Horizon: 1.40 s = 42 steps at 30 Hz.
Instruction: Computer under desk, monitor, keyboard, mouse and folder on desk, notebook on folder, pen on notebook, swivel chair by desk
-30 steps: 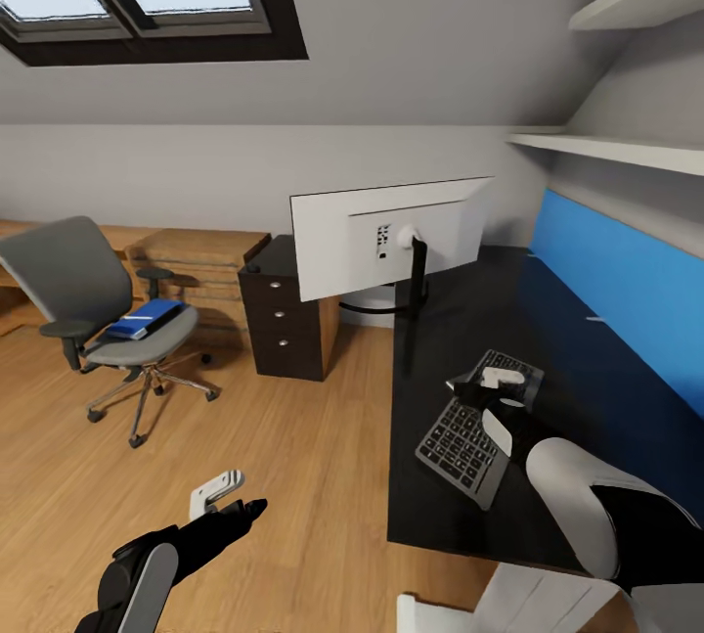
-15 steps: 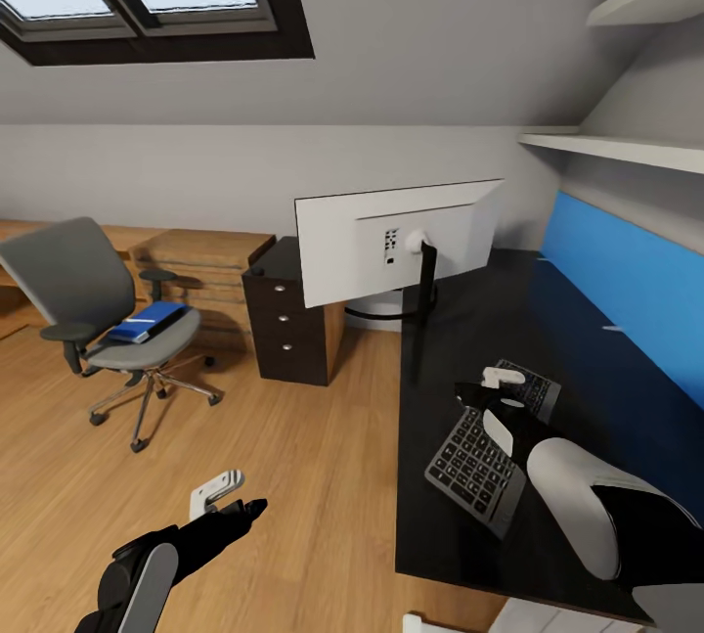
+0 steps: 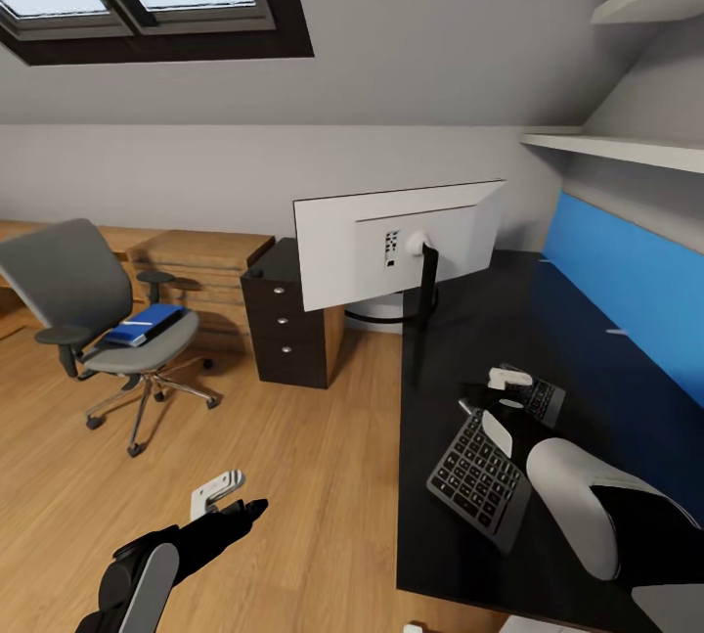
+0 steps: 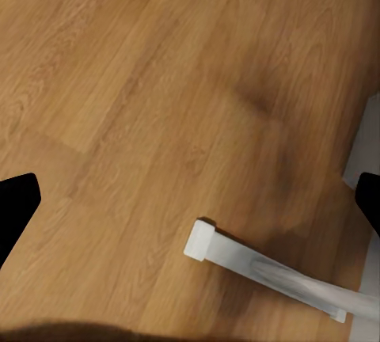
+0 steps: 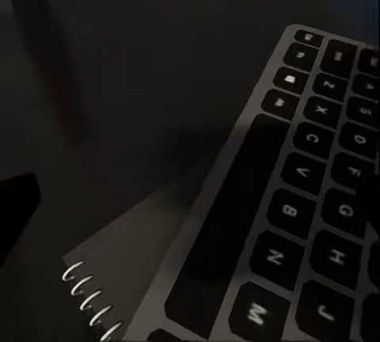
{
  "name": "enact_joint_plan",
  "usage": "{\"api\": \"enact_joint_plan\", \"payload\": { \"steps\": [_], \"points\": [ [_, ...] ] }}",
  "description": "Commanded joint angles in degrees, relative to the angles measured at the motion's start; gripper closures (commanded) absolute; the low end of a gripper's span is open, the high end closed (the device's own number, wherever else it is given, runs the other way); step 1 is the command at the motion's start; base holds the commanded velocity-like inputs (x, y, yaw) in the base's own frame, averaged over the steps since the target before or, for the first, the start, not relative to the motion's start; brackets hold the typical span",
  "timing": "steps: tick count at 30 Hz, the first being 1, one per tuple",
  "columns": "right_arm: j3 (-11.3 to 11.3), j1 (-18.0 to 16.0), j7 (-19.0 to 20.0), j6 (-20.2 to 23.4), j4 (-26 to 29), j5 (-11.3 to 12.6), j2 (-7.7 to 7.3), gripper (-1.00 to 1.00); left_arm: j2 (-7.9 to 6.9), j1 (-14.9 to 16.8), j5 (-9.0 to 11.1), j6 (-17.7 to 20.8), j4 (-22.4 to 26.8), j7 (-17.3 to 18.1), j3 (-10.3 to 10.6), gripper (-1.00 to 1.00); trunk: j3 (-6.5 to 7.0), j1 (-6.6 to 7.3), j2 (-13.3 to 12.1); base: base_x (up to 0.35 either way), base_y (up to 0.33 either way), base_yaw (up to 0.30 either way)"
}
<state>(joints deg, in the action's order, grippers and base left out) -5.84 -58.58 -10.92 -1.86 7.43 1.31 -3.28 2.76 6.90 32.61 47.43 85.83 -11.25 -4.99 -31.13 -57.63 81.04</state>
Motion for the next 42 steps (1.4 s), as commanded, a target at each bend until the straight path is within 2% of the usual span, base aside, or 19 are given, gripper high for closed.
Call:
{"api": "enact_joint_plan", "payload": {
  "steps": [1, 3, 9, 16, 42],
  "points": [
    [-0.30, -0.04, -0.62, -0.21, -0.05, 0.08, 0.05, -1.00, 0.03, 0.04, 0.61, 0.27, 0.07, -0.46, -0.04, -1.00, -0.06, 0.00, 0.03, 0.023, 0.000, 0.000],
    [-0.27, -0.04, -1.53, -0.22, -0.08, -0.24, 0.11, -1.00, 0.02, 0.04, 0.63, 0.28, 0.08, -0.48, 0.03, -1.00, -0.06, 0.00, 0.03, 0.017, 0.000, 0.000],
    [-0.09, -0.04, -3.10, -0.18, -0.23, -3.73, 0.28, -1.00, -0.02, 0.04, 0.62, 0.29, 0.10, -0.51, 0.10, -1.00, -0.06, 0.00, 0.03, 0.006, 0.000, 0.000],
    [-0.13, -0.04, -3.43, -0.11, -0.29, -5.35, 1.01, -1.00, -0.07, 0.04, 0.57, 0.22, 0.12, -0.54, 0.04, -1.00, -0.06, 0.00, 0.03, 0.001, 0.000, 0.000],
    [-0.10, -0.04, -3.46, -0.28, -0.01, -5.37, 1.37, -1.00, -0.04, 0.04, 0.53, 0.21, 0.13, -0.62, 0.07, -1.00, -0.06, 0.00, 0.03, 0.031, 0.000, 0.000]
  ]
}}
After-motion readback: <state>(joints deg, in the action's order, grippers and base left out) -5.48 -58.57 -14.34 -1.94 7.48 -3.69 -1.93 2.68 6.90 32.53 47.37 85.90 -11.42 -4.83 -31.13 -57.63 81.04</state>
